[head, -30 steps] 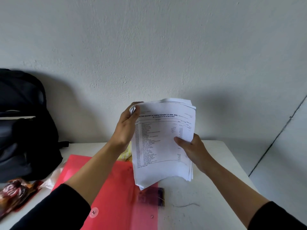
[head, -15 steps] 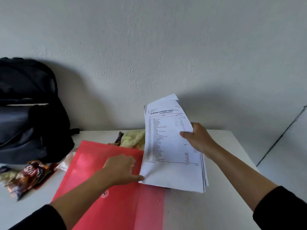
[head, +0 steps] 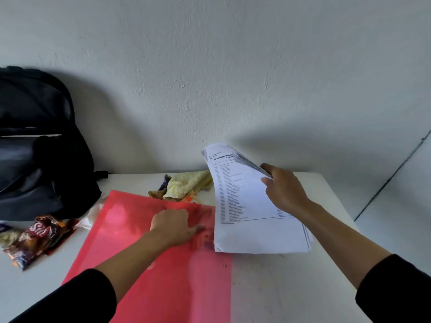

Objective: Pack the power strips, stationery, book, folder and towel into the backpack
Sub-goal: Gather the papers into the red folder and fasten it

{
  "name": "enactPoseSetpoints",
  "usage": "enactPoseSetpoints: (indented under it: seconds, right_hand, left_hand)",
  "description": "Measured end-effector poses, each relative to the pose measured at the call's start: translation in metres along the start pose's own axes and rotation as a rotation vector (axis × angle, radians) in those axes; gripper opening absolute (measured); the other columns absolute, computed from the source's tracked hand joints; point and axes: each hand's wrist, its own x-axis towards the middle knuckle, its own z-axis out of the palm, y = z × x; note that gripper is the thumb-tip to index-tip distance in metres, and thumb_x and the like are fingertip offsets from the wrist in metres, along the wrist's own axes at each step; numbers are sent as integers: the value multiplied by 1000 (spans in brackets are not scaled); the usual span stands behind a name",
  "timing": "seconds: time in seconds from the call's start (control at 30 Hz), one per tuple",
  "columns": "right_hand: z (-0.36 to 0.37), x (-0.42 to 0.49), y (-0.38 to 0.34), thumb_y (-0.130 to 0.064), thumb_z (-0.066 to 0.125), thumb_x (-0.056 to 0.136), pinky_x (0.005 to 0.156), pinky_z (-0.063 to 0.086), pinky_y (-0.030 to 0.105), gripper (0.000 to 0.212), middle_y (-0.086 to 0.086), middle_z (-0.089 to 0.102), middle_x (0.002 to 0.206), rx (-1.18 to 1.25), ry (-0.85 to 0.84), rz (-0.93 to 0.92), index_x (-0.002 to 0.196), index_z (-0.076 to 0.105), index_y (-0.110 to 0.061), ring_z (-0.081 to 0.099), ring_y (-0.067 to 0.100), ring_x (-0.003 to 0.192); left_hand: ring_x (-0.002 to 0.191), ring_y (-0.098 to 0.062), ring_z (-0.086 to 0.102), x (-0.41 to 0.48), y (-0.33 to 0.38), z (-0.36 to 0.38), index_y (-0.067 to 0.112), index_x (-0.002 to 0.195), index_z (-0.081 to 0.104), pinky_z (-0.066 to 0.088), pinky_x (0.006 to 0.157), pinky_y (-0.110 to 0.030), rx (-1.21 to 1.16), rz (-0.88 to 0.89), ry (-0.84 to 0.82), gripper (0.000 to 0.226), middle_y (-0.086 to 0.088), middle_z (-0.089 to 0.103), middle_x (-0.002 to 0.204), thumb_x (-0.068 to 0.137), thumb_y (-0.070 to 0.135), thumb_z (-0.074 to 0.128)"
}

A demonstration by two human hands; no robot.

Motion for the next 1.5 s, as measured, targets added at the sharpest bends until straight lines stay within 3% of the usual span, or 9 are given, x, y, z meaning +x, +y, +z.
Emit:
enactPoseSetpoints:
  seconds: [0.3,0.4,0.57,0.7,0.87,1.07,1.23,1.37,1.5]
  right_hand:
    - [-1,-6,4,-14,56,101,98,48,39,35,9,65,131,138,-117,102,136,58,-17,59,36,119]
    - [-3,-5,2,-13,57,99,99,49,39,33,5,67,128,180,-88,120,132,62,-15,61,34,117]
    - [-2,2,-2,-10,55,89,74,55,37,14,5,74,93,238,-69,160,95,66,-15,67,32,84]
    - [4,4,-6,-7,53,84,57,41,29,12,8,67,73,276,-58,181,85,65,-6,52,26,63]
    - [5,5,-4,-9,54,84,55,41,30,18,23,69,82,320,-2,173,92,65,2,46,24,61]
    - [-10,10,-3,-11,53,93,55,46,31,13,7,63,67,302,216,65,91,66,-8,57,33,68]
    - [-17,18,5,-11,56,100,51,40,26,11,1,59,66,210,285,-26,90,59,-11,56,24,59]
    - [-1,18,18,-11,57,100,63,52,38,10,10,67,72,153,212,-37,93,63,-8,63,34,66]
    - [7,17,22,-13,55,101,70,56,42,11,13,70,78,160,155,-7,98,64,-7,65,36,72]
  left_hand:
    - [75,-23,66,4,1,2,21,65,51,52,67,-33,-90,55,72,37,5,55,64,90,48,52]
    - [90,-26,69,-5,1,-9,26,102,61,47,72,-34,-93,98,152,35,4,66,87,91,59,53]
    - [114,-25,66,-3,7,-38,44,155,24,52,84,-38,-97,132,163,79,4,69,120,88,77,51]
    - [98,-21,66,9,10,-47,30,125,56,53,78,-36,-104,108,102,56,8,63,88,86,70,59]
    - [73,-20,61,26,9,-62,19,70,59,44,60,-29,-247,58,36,48,5,59,67,80,65,69]
    - [56,-20,55,49,3,-124,1,74,70,39,53,-27,-389,11,201,45,-7,62,62,83,45,72]
    - [64,-24,58,66,5,-123,17,87,61,36,54,-28,-466,84,375,13,3,57,65,92,27,67]
    - [108,-25,61,60,4,-76,30,116,71,48,92,-35,-183,403,98,25,0,57,108,94,39,65]
    - [153,-23,17,41,-5,-53,46,148,45,17,123,-52,117,538,-190,75,7,22,166,82,77,61]
